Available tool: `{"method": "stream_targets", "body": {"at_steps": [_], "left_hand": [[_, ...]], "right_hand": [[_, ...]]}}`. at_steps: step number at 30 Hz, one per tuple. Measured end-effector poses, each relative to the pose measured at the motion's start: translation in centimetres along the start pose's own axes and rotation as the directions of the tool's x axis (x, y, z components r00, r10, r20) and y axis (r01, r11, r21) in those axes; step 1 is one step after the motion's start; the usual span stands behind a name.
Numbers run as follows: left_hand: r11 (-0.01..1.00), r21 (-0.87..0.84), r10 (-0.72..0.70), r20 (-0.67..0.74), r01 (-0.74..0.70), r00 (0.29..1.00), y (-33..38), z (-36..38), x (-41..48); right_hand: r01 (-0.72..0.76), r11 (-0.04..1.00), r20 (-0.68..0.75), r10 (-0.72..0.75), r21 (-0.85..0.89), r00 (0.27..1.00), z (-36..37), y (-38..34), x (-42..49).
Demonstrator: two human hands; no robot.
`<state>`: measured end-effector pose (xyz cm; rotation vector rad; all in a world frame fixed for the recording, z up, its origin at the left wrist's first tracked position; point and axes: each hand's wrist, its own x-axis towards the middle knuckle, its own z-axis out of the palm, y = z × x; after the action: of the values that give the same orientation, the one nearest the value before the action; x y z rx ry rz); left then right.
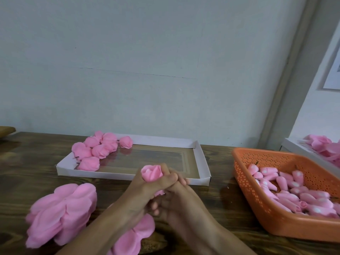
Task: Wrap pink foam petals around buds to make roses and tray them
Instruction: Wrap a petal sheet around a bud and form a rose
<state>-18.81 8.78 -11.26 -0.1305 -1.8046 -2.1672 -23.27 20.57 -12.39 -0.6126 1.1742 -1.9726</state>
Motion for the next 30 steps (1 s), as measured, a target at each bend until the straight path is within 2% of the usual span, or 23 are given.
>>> {"method": "stream_targets", "body": {"at_steps": [4, 7, 11, 14, 16, 19, 22, 25, 27, 30], "left_hand": [[0.999, 0.047, 0.025, -0.151, -0.018, 0.988, -0.3, 0.6, 0.2], [1.000, 0.025, 0.019, -0.159, -0.015, 0.987, -0.1, 0.6, 0.0], [1.000, -0.003, 0.019, -0.077, -0.019, 0.997, -0.2, 0.1, 0.2], [0.997, 0.070, 0.044, -0.076, -0.039, 0.996, -0.3, 0.0, 0.2], [0.992, 0.103, 0.083, -0.126, -0.070, 0.989, -0.7, 0.2, 0.3], [0.987, 0.125, 0.128, -0.207, -0.103, 0.970, -1.1, 0.4, 0.6], [0.990, 0.089, 0.126, -0.176, -0.112, 0.976, -1.0, 0.4, 0.6], [0.993, 0.053, 0.112, -0.124, -0.106, 0.986, -0.7, 0.2, 0.4], [0.992, 0.082, 0.110, -0.109, -0.101, 0.988, -0.5, 0.3, 0.3], [0.993, 0.061, 0.109, -0.155, -0.101, 0.982, -0.4, 0.6, 0.4]], "right_hand": [[0.109, 0.993, 0.034, -0.108, -0.041, 0.994, 0.3, 0.4, -0.1], [0.160, 0.986, 0.036, -0.158, -0.047, 0.987, 0.0, 0.7, -0.1], [0.013, 0.997, -0.027, -0.010, 0.082, 1.000, 0.3, 1.0, 0.3], [-0.037, 0.998, -0.101, 0.032, -0.050, 0.994, 0.2, 1.5, 0.6], [0.024, 1.000, -0.080, -0.025, -0.010, 0.996, 0.0, 1.5, 0.6], [0.123, 0.989, 0.035, -0.126, 0.084, 0.991, -0.2, 1.1, 0.2], [0.122, 0.989, 0.087, -0.130, 0.088, 0.988, -0.5, 1.0, 0.0], [0.021, 0.991, 0.019, -0.024, 0.131, 1.000, -0.1, 1.0, 0.0], [-0.017, 0.996, -0.062, 0.023, 0.092, 0.998, 0.2, 1.2, 0.2], [0.033, 0.997, -0.099, -0.026, 0.064, 0.995, 0.8, 1.5, 0.2]]}}
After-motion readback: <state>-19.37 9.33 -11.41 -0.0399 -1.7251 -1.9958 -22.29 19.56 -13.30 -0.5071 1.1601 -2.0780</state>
